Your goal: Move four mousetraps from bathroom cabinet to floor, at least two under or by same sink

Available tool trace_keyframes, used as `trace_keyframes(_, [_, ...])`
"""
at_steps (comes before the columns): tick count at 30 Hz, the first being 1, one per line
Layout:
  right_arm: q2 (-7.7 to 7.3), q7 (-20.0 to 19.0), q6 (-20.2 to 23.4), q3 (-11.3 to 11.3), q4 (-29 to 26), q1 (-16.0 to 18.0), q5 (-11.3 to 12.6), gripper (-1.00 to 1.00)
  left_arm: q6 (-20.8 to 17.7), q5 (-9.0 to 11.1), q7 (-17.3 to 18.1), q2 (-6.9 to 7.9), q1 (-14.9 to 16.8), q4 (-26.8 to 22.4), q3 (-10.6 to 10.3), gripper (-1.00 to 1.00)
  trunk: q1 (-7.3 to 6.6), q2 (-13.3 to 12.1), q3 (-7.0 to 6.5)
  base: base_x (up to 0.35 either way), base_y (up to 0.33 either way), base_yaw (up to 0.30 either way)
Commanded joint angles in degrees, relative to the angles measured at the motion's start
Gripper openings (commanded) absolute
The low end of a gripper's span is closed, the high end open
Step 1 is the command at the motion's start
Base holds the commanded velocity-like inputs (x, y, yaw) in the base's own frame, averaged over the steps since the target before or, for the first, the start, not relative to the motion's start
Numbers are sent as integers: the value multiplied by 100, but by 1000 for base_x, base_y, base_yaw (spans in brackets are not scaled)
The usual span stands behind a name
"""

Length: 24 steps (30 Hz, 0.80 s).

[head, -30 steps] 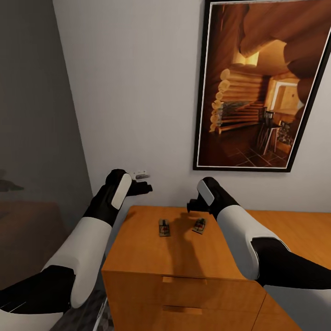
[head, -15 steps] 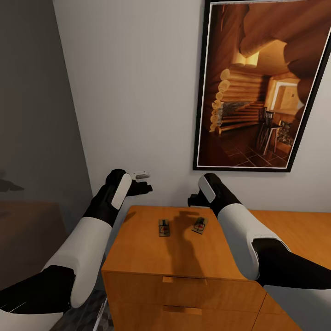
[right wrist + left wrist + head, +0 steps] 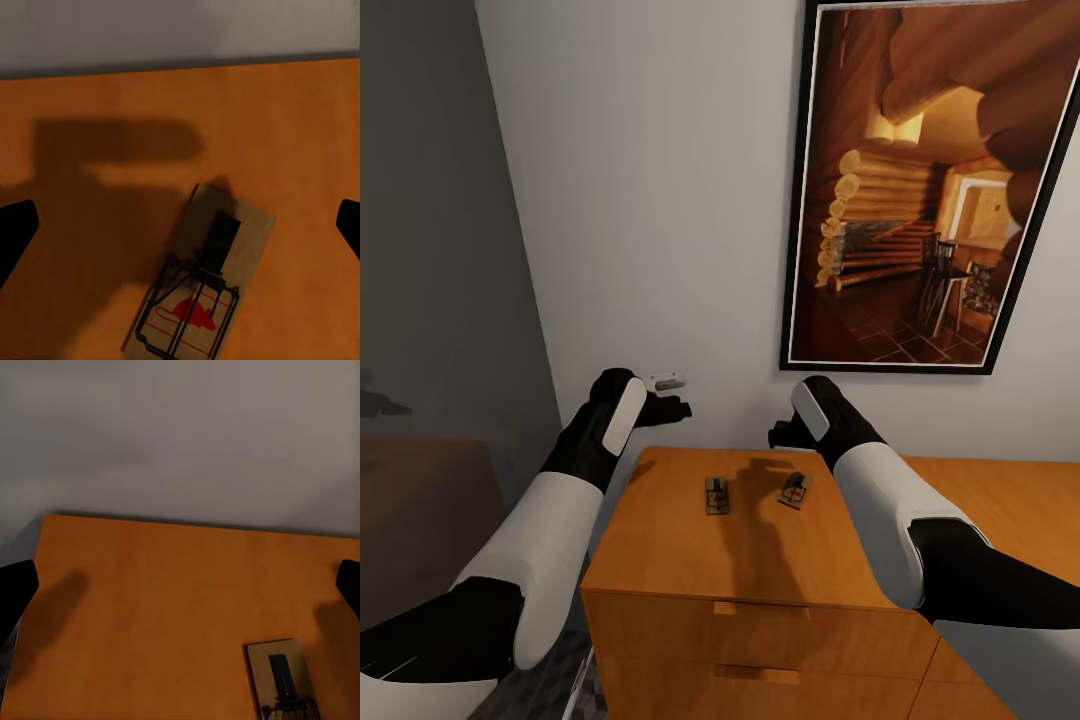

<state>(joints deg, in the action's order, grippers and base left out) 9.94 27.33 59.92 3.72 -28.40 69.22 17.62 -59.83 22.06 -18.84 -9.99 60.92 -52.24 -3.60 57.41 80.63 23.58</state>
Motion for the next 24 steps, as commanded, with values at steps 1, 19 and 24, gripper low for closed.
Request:
trace_keyframes(1, [6, 53, 8, 31, -7, 4, 45, 100, -13, 60, -58, 2, 5, 6, -6, 100, 0, 4, 7, 0, 0, 0])
trace_keyframes(19, [6, 53, 8, 25, -8, 4, 49, 100, -11, 69, -58, -1, -1, 57, -9, 100, 0, 4, 7, 0, 0, 0])
trace_keyframes(24, [6, 53, 8, 24, -8, 4, 51, 100, -11, 70, -57, -1, -1, 62, -9, 100, 0, 4, 7, 0, 0, 0])
